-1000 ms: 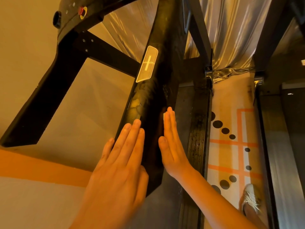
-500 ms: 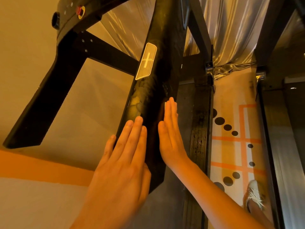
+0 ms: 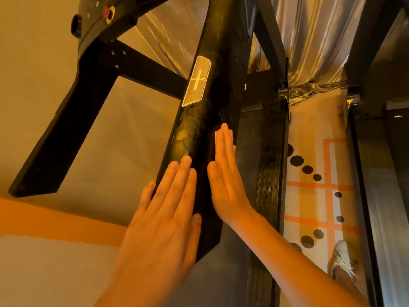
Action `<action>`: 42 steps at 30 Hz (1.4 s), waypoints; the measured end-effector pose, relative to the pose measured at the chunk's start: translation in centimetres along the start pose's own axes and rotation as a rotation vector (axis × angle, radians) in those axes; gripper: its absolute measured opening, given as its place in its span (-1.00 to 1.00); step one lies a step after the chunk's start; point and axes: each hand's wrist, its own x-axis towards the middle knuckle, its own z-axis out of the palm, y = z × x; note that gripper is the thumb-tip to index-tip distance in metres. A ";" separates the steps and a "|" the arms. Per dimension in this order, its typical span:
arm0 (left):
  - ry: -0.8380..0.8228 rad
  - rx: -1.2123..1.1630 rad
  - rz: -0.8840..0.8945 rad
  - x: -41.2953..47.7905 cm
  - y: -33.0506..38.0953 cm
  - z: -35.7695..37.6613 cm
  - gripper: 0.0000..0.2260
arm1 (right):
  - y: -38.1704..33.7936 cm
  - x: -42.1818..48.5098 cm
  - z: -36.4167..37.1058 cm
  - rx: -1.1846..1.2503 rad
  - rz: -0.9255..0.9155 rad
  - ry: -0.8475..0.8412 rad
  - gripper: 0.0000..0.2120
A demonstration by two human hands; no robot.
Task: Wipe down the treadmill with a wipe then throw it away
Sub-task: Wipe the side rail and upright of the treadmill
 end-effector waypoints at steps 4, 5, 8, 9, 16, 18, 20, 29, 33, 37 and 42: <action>0.004 -0.025 0.009 0.1 0.0 0.0 -0.40 | 2.6 -1.8 -0.3 0.003 0.065 0.011 -0.44; 0.005 -0.024 0.010 0.1 0.0 0.0 -0.40 | 2.8 -1.9 -0.3 0.012 0.106 0.036 -0.43; 0.018 -0.031 0.008 0.1 0.1 0.0 -0.41 | 0.3 -1.1 0.2 0.025 0.039 0.035 -0.40; 0.024 -0.035 0.008 0.1 0.1 0.1 -0.41 | -1.0 -0.6 0.4 0.019 -0.036 0.013 -0.40; 0.035 -0.020 0.004 0.0 0.2 0.1 -0.41 | 2.1 -0.5 -0.8 -0.058 -0.029 -0.028 -0.39; 0.027 -0.012 0.000 0.1 0.2 0.1 -0.40 | 1.9 0.0 -0.8 -0.040 0.035 -0.001 -0.40; 0.026 -0.013 0.000 0.1 0.2 0.1 -0.41 | 0.1 1.3 -0.4 -0.003 0.005 -0.005 -0.42; 0.004 -0.007 -0.015 0.0 0.3 -0.1 -0.40 | 3.0 1.9 -1.6 -0.048 0.099 -0.009 -0.41; 0.017 -0.004 -0.016 0.2 0.4 0.0 -0.40 | -0.9 3.7 -0.6 -0.003 -0.025 -0.013 -0.48; -0.011 0.005 -0.033 -0.1 0.5 -0.2 -0.40 | 3.1 1.8 -1.3 -0.009 0.080 -0.001 -0.48; -0.015 -0.001 -0.041 -0.2 0.5 -0.3 -0.42 | 1.6 2.1 -0.7 0.065 0.249 0.038 -0.47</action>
